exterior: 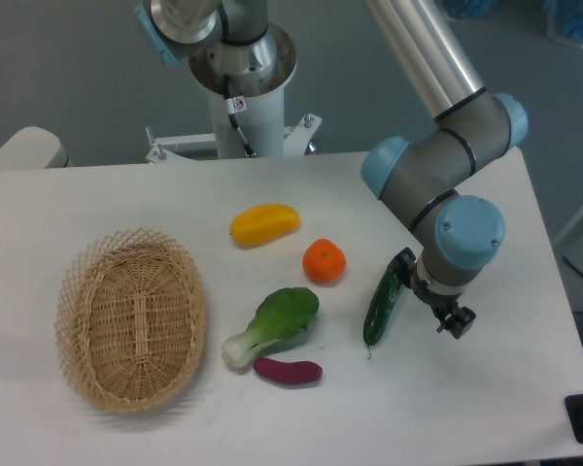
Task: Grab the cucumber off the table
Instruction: 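Lower the open gripper over the cucumber's end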
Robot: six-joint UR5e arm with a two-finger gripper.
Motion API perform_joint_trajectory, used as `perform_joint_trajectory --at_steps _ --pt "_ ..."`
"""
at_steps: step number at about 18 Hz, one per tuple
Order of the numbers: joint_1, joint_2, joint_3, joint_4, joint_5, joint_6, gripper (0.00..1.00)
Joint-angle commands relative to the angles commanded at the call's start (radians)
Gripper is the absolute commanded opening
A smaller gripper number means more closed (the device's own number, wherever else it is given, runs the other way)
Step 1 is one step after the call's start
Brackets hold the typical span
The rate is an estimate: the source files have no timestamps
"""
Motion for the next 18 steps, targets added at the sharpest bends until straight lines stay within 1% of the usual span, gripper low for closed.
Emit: perform_joint_trajectory --at_steps 3,5,6,9,10,11,12,13,14,15,16,17,18 --pt "0.000 0.012 -0.060 0.058 -0.002 -0.037 1.00" --pt "0.000 0.017 -0.101 0.113 -0.002 -0.066 1.00" --pt "-0.002 0.020 -0.118 0.130 -0.002 -0.084 1.00" --pt "-0.011 0.020 -0.149 0.150 -0.003 -0.141 1.00" --pt "-0.012 0.020 -0.164 0.175 -0.003 -0.159 1.00" --pt "-0.018 0.020 -0.178 0.213 -0.003 -0.193 0.99" --pt "-0.025 0.018 -0.190 0.245 -0.003 -0.225 0.94" --pt "-0.026 0.015 -0.195 0.258 -0.003 -0.244 0.87" --pt "-0.029 0.014 -0.193 0.256 -0.002 -0.247 0.76" --pt "-0.031 0.015 -0.190 0.256 0.000 -0.246 0.59" --pt "-0.031 0.017 -0.190 0.256 0.000 -0.246 0.48" --pt "-0.031 0.017 -0.190 0.256 0.000 -0.242 0.38" --pt "-0.031 0.018 -0.187 0.256 0.000 -0.238 0.32"
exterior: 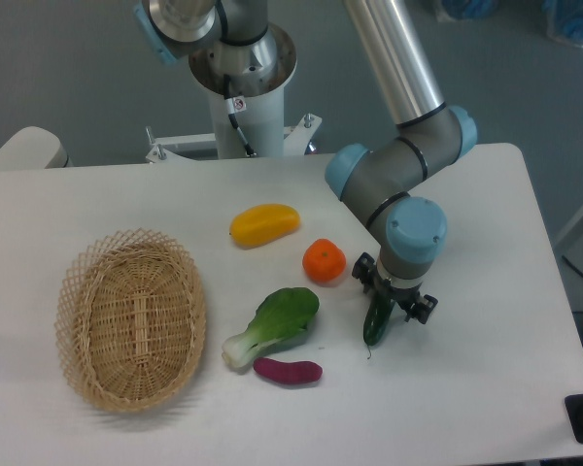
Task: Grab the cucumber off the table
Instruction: 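Lower the open gripper over the cucumber's end, then close the gripper on the cucumber, then lift the gripped cucumber up off the table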
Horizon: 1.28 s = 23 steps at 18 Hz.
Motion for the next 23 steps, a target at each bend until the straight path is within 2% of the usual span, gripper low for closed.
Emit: perform_joint_trajectory --at_steps 2,9,11,16,23 --pt "-0.002 0.003 0.012 -0.005 0.000 -0.006 0.24" --pt "-0.003 0.020 0.070 -0.018 0.002 0.000 0.22" --pt "-0.011 0.020 0.112 -0.053 0.000 0.002 0.20" --pt "-0.038 -0.006 0.254 -0.207 -0.011 0.005 0.19" --pt "-0.061 -0.084 0.409 -0.279 -0.078 0.008 0.17"
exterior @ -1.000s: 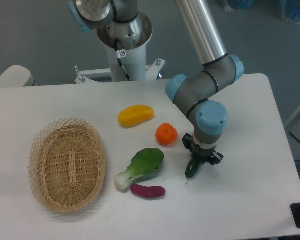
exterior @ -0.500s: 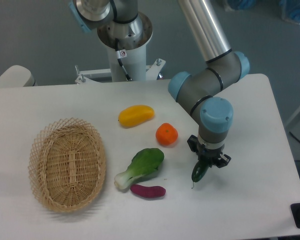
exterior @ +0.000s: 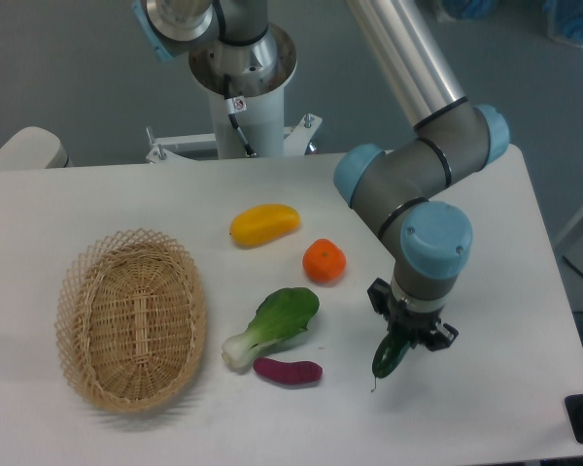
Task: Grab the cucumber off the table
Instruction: 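Lift the gripped cucumber up off the table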
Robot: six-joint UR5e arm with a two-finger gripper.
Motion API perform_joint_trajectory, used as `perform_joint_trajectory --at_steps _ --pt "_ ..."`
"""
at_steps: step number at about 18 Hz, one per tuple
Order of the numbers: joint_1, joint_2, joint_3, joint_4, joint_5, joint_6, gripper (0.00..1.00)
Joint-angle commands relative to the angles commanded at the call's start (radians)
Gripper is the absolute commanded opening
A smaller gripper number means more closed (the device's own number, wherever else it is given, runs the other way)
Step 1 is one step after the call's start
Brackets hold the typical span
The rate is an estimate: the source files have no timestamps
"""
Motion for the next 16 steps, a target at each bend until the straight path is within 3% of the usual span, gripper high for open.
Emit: perform_joint_trajectory --at_steps 5,16 --pt "-0.029 -0.028 0.037 -0.015 0.038 0.098 0.17" --pt "-0.028 -0.029 0.037 -0.015 0.041 0.190 0.18"
